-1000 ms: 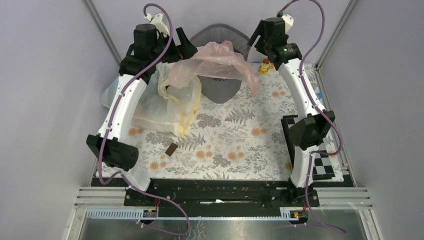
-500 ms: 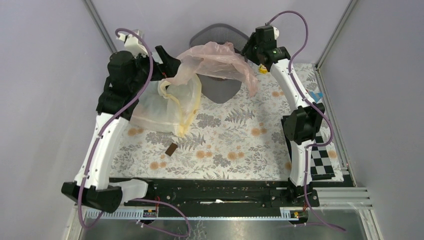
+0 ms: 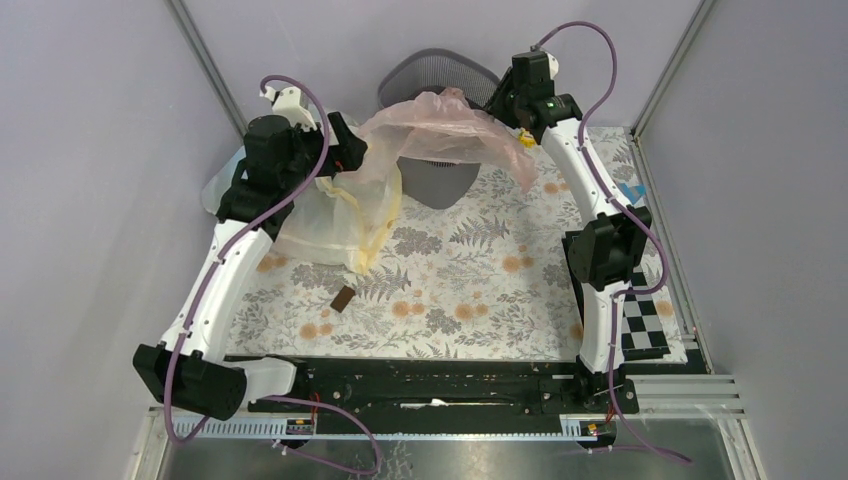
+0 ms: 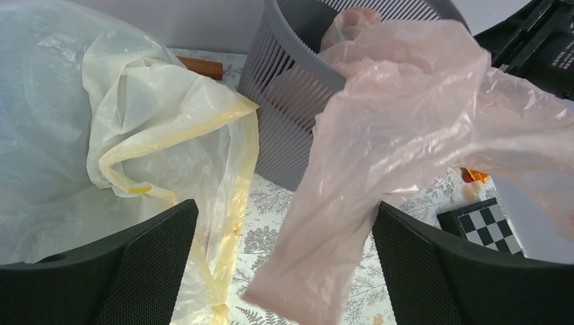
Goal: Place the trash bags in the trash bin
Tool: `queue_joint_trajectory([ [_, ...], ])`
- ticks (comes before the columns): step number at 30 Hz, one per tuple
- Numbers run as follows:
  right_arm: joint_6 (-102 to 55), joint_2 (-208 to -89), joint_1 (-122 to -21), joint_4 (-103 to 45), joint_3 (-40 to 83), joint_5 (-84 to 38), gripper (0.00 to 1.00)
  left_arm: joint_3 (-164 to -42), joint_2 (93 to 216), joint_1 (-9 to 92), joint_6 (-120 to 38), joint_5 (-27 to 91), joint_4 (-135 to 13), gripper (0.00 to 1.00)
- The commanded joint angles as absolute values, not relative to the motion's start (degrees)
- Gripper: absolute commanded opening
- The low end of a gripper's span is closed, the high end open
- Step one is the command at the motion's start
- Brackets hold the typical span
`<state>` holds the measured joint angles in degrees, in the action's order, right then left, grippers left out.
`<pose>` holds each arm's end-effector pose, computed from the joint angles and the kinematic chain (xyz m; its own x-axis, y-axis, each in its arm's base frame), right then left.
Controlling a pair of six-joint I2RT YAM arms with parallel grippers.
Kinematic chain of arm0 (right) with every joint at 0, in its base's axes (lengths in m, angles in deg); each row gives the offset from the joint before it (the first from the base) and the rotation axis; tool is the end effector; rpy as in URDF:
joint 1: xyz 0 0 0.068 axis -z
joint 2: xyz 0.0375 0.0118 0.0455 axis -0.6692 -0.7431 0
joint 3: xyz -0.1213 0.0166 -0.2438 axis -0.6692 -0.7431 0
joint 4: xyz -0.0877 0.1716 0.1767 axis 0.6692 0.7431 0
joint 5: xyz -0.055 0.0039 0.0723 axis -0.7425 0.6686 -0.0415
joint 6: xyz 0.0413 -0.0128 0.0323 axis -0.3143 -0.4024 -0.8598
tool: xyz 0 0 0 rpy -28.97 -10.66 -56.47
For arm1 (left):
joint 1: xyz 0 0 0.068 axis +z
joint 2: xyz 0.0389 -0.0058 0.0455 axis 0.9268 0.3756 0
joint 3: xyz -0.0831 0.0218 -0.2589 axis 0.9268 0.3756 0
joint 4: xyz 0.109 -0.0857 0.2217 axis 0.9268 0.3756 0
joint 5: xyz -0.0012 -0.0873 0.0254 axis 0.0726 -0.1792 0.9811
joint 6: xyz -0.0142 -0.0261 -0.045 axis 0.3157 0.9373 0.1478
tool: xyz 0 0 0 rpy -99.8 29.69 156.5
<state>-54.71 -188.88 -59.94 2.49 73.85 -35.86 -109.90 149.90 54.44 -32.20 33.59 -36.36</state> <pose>0.4700 0.1487 0.3805 -0.4587 0.4979 -0.7360 0.0702 0.8460 0.5285 0.2665 -0.0682 0.4278 -0.3512 -0.2736 -0.8954 0.2306 0.9016 -0.3660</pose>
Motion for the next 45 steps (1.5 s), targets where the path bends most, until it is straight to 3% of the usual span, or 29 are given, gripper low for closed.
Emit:
queue_joint_trajectory([
  [1, -53.23, -185.75, -60.28, 3.49, 75.88, -34.86, 0.38, -110.13, 150.83, 54.75, -32.91, 32.91, -40.14, 0.99],
  [3, -52.69, -185.8, -60.26, 4.28, 76.81, -34.84, 0.28, -109.96, 151.45, 54.75, -32.55, 29.84, -40.27, 0.95],
  [6, -51.58, -185.48, -60.28, 6.95, 78.63, -35.21, 0.07, -109.52, 151.67, 54.75, -31.79, 26.33, -40.44, 0.77],
  [9, -49.99, -183.84, -60.28, 8.86, 78.45, -35.16, 0.01, -109.66, 151.41, 54.68, -31.04, 21.46, -40.42, 0.64],
  [16, -48.42, -175.79, -60.65, 12.08, 71.6, -35.81, 0.0, -112.62, 149.78, 53.72, -30.1, 10.76, -34.46, 0.53],
  [25, -45.17, -160.41, -64.24, 14.54, 54.78, -46.73, 0.0, -112.07, 145.64, 53.26, -26.93, 3.62, -29.79, 0.08],
  [27, -45.84, -155.87, -64.94, 13.9, 49.68, -47.55, 0.01, -112.09, 145.11, 53.18, -26.05, 2.12, -29.71, 0.04],
  [31, -47.13, -148.63, -66.21, 11.46, 39.74, -47.42, 0.11, -112.63, 144.93, 53.17, -24.86, -0.16, -29.73, 0.0],
  [35, -46.88, -145.6, -66.39, 9.15, 35.55, -46.83, 0.37, -113.13, 145.99, 53.17, -24.18, -1.38, -29.71, 0.0],
  [37, -45.69, -145.5, -66.33, 9.29, 36.11, -47.55, 0.41, -113.29, 146.48, 53.18, -23.99, -1.43, -29.72, 0.0],
  [43, -42.1, -143.85, -66.24, 9.97, 38.97, -50.91, 0.84, -113.14, 146.11, 53.17, -23.88, -1.28, -29.67, 0.0],
  [45, -39.11, -143.01, -66.22, 10.14, 40.78, -51.83, 0.87, -113.4, 146.29, 53.22, -23.69, -1.43, -29.75, 0.0],
])
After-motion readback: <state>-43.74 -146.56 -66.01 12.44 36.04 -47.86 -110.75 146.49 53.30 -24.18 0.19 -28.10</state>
